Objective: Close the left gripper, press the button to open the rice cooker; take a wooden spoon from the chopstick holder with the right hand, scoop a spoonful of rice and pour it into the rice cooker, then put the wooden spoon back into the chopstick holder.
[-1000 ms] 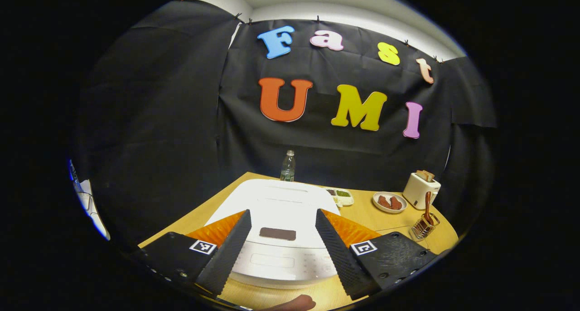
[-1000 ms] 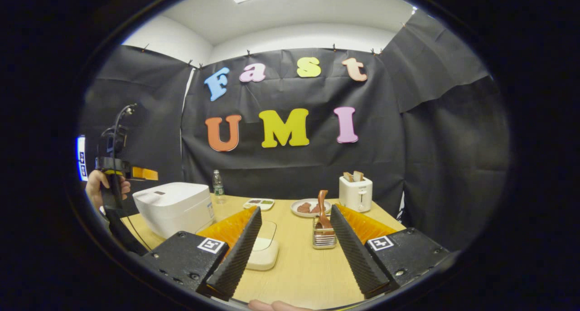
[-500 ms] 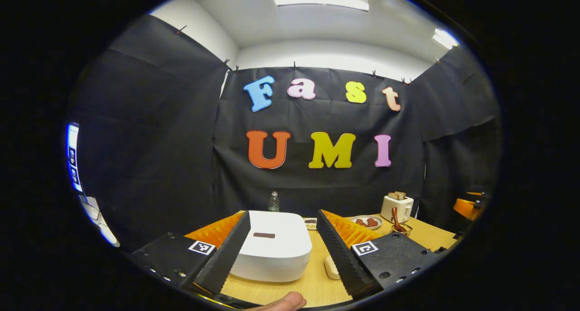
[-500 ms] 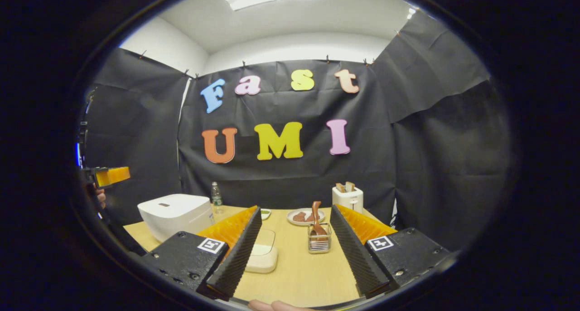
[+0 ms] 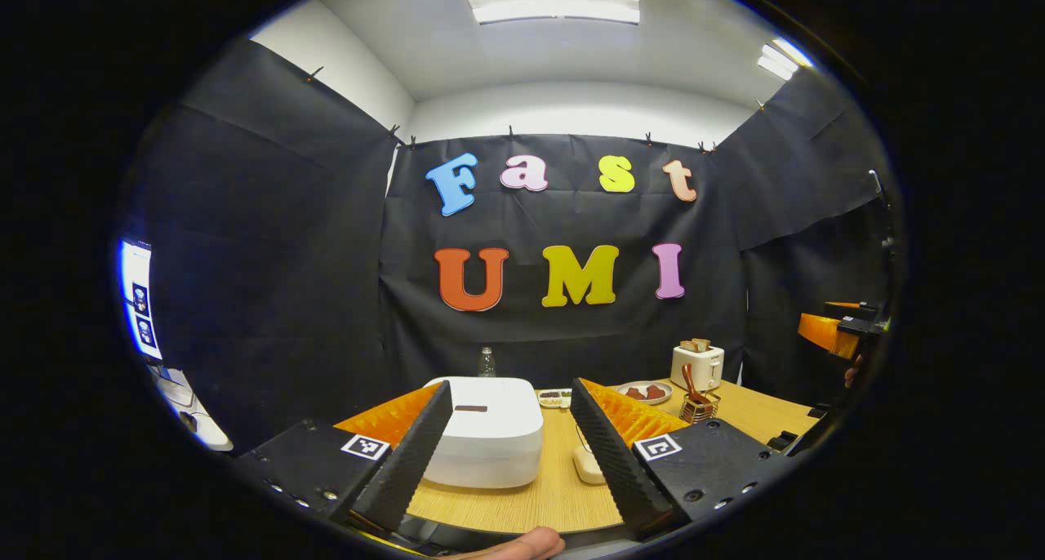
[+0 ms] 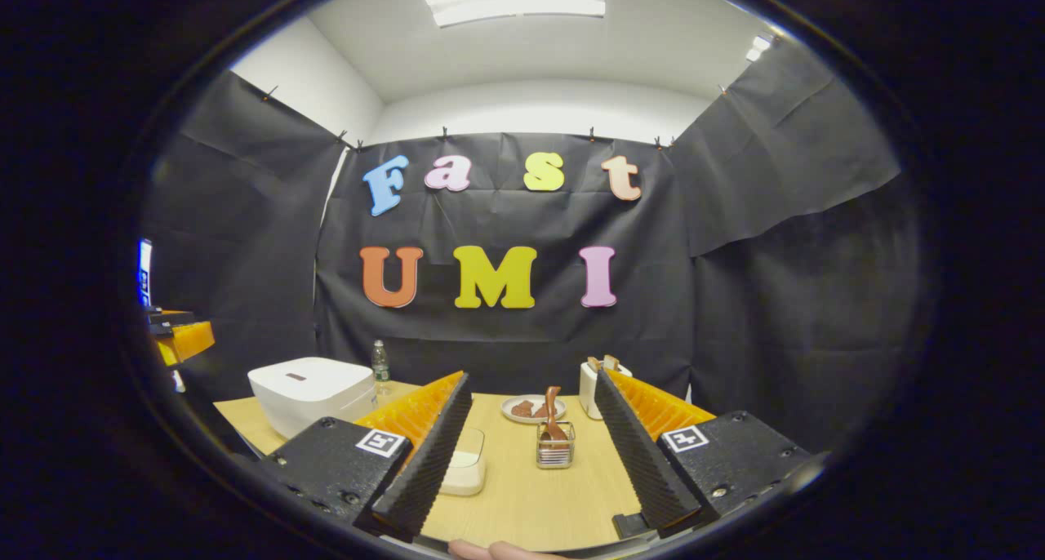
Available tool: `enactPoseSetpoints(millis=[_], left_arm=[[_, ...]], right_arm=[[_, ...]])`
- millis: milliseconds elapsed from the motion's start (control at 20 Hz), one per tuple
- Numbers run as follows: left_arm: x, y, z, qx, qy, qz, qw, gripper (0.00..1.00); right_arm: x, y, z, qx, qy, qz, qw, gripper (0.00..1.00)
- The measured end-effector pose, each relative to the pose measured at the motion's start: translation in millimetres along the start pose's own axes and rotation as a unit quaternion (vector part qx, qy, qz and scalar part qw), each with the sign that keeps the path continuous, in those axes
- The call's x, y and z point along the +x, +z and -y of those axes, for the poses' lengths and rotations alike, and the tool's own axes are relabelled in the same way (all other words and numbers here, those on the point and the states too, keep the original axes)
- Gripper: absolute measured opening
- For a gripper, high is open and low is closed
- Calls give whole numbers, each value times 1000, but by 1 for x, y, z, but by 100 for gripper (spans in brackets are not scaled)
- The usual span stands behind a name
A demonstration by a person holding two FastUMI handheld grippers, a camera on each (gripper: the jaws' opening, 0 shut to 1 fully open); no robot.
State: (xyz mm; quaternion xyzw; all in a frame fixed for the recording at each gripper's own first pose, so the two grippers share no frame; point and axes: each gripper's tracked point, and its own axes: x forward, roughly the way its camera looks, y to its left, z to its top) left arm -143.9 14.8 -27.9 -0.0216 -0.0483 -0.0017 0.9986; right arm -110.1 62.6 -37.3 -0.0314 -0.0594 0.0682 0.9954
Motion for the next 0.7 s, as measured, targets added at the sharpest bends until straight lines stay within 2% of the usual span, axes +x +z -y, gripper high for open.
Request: enactPoseSetpoints(millis=[250, 450, 700], left_arm=[[-2, 2, -5, 8, -2, 10, 1000, 94], [0, -7, -3, -7, -10, -5, 1000, 94], [0, -7, -9, 4, -2, -7, 1000, 94]], right_arm=[[-2, 11, 0, 17, -9, 44, 999, 99], [2, -7, -2, 11, -5, 24, 1000, 99], [6, -14, -1, 10, -5, 10, 1000, 99]])
